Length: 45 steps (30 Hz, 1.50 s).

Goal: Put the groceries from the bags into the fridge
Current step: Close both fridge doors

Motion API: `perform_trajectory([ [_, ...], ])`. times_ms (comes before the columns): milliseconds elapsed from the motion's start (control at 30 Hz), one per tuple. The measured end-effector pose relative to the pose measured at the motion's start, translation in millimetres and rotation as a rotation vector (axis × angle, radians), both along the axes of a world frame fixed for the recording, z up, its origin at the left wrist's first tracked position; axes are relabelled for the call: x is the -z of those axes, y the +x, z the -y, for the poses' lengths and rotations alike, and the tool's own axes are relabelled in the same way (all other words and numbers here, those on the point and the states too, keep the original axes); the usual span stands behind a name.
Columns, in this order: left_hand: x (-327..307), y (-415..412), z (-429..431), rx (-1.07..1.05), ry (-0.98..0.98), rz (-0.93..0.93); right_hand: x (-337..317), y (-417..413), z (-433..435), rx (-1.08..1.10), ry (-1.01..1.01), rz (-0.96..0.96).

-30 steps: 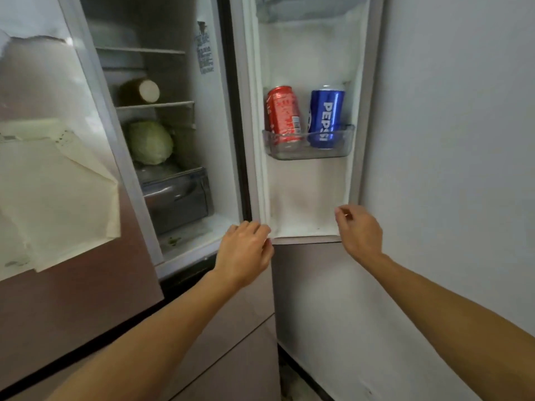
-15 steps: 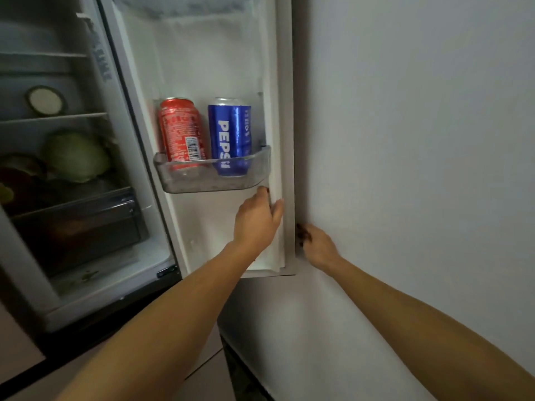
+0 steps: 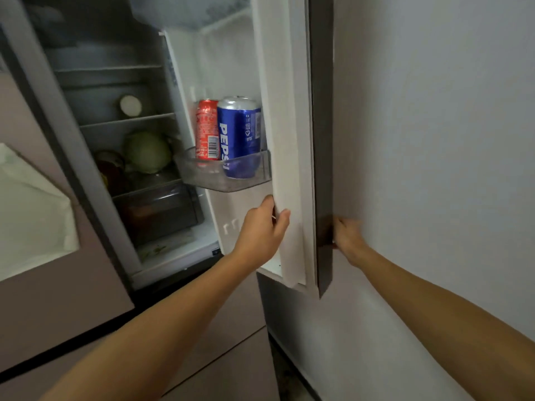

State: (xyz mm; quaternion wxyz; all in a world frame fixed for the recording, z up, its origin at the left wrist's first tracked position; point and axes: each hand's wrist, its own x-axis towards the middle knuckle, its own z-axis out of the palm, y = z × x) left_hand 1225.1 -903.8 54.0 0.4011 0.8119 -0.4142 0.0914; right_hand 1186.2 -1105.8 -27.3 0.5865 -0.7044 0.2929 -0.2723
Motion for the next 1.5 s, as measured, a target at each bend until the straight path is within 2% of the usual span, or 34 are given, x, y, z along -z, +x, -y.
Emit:
perform_trajectory([
  [100,1.8,0.6,-42.9,-0.011,-0.042,-0.022,-1.1,-2.1,-39.4,-0.03,0.127,0.013],
  [333,5.5,15.7,-134.7,-0.124,-0.222,-0.105,6.9,7.7,-140.2,-0.221,0.081,0.0],
  [467,3.5,25.6,-175.1,-0.136,-0.232,-0.246,7.4,19.5,-187.7,-0.261,-0.017,0.016],
  [567,5.0,34.9,-198.8,-0.156,-0.252,-0.204,10.7,32.3,-206.8,-0.297,-0.19,-0.008],
  [700,4.5,38.2,-214.9,-0.207,-0.3,-0.039,15.9,47.4,-222.9,-0.258,-0.538,-0.081],
  [800,-1.7,44.8,-219.3,-0.251,-0.285,0.11,15.6,67.7,-233.1,-0.245,-0.78,-0.002],
  [900,-4.4,63.2,-222.7,-0.342,-0.242,0.175,12.1,91.8,-238.6,-0.23,-0.974,0.096],
  [1000,-1.2,90.8,-227.0,-0.458,-0.147,0.328,10.0,116.9,-237.8,-0.205,-1.231,0.217],
  [1133,8.8,130.7,-234.6,-0.701,0.083,0.689,17.7,150.0,-236.1,-0.205,-1.478,0.34],
  [1200,8.3,143.8,-238.9,-0.772,0.18,0.836,22.8,162.2,-237.2,-0.194,-1.542,0.381],
  [1300,7.2,159.3,-243.9,-0.767,0.292,1.044,29.5,176.6,-240.0,-0.188,-1.548,0.423],
  [1500,15.1,184.0,-246.2,-0.785,0.329,1.123,37.7,197.2,-237.3,-0.175,-1.561,0.504],
])
